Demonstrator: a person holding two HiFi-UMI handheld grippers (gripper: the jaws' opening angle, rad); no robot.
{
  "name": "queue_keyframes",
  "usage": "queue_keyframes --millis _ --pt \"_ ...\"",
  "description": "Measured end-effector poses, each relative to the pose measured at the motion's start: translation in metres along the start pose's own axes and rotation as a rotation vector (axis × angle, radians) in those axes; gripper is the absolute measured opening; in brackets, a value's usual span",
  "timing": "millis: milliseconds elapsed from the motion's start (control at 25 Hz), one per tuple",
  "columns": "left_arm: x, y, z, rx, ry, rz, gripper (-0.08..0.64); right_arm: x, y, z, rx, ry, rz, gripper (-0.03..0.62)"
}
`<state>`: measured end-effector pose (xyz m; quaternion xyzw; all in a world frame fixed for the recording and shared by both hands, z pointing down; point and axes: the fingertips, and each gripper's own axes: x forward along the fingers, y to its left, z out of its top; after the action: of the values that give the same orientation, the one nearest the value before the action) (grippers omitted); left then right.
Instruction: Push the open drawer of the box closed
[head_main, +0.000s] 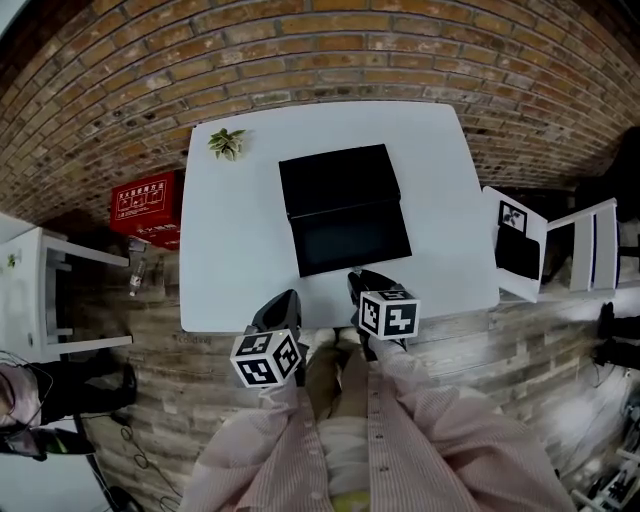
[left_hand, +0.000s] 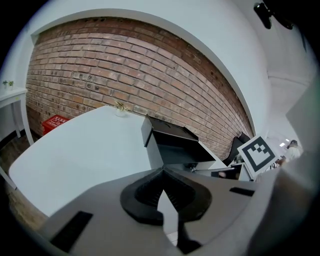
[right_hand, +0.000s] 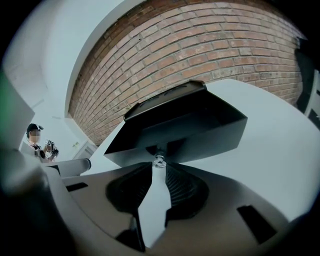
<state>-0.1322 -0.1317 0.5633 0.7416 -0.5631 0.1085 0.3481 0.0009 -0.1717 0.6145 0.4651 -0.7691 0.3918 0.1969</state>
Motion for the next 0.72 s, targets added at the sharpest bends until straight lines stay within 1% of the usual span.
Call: queue_keyframes --millis 40,720 --pt "0.0011 -0.0005 -0.0004 0.000 0.003 -0.005 -0.005 0.0000 -0.0015 -0.0001 -0.003 0.000 -0.010 0.079" --pt "0.0040 0.0079 0.0008 -0.019 0.013 -0.035 -0.005 -0.0017 -0.0010 0.0048 -0.016 -0.008 -0.042 0.073"
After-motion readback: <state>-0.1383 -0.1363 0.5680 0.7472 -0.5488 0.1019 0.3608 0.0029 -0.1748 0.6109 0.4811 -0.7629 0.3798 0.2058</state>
